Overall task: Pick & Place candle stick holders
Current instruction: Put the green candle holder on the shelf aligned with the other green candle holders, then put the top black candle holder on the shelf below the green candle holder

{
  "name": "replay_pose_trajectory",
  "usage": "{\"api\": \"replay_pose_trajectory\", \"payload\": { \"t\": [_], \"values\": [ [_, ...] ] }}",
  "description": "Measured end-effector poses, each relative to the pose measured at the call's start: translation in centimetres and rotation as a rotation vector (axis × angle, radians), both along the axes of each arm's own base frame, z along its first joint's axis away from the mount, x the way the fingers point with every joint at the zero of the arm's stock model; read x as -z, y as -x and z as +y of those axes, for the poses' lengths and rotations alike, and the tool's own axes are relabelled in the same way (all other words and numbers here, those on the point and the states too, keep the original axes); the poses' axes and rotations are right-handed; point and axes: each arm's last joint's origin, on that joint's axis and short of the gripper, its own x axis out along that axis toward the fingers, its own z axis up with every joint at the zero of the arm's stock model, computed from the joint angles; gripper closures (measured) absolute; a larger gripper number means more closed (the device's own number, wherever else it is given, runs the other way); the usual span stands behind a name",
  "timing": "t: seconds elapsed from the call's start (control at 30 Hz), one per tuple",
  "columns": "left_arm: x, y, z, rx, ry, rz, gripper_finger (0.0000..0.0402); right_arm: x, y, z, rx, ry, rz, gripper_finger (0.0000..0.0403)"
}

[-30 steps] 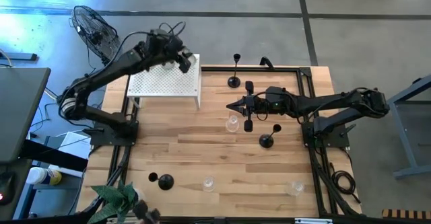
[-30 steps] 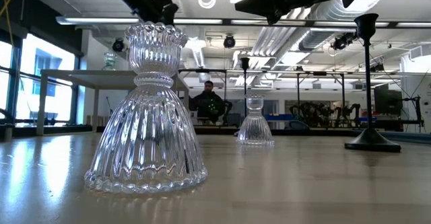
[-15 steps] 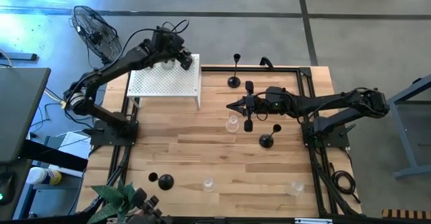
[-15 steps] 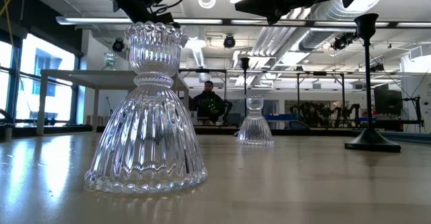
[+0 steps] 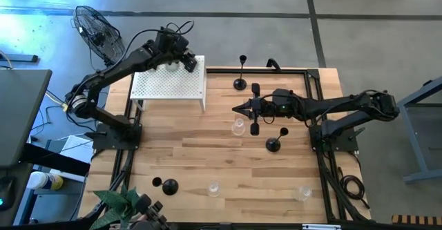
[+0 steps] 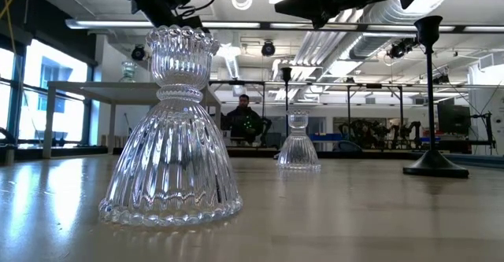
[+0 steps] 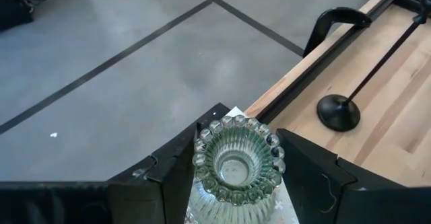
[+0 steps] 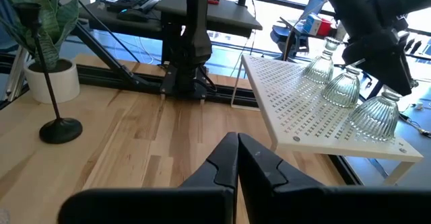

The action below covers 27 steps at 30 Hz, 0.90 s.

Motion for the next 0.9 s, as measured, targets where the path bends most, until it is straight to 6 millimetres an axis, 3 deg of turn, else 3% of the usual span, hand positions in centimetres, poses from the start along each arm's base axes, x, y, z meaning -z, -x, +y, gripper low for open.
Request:
{"api": "replay_pose_trajectory", "payload": {
  "t": [0.37, 0.6, 0.77, 0.9],
  "values": [
    [-0.1, 0.1, -0.1, 0.006, -0.007, 0.004, 0.0147, 0.0, 0.0, 0.0, 0.0, 0.0, 0.0, 0.0402],
    [-2.7, 1.3, -1.4, 0.054, -0.092, -0.035, 0.0136, 0.0, 0.0, 0.0, 0.0, 0.0, 0.0, 0.0402],
    [-5.9, 2.9, -4.1, 0.121, -0.156, -0.107, 0.0148, 0.0, 0.0, -0.1, 0.03, 0.005, 0.0, 0.0401],
    [-6.9, 3.4, -7.6, 0.268, -0.156, -0.097, 0.0208, -0.4, 0.6, -0.3, 0.115, 0.017, 0.009, 0.0402]
  ]
}}
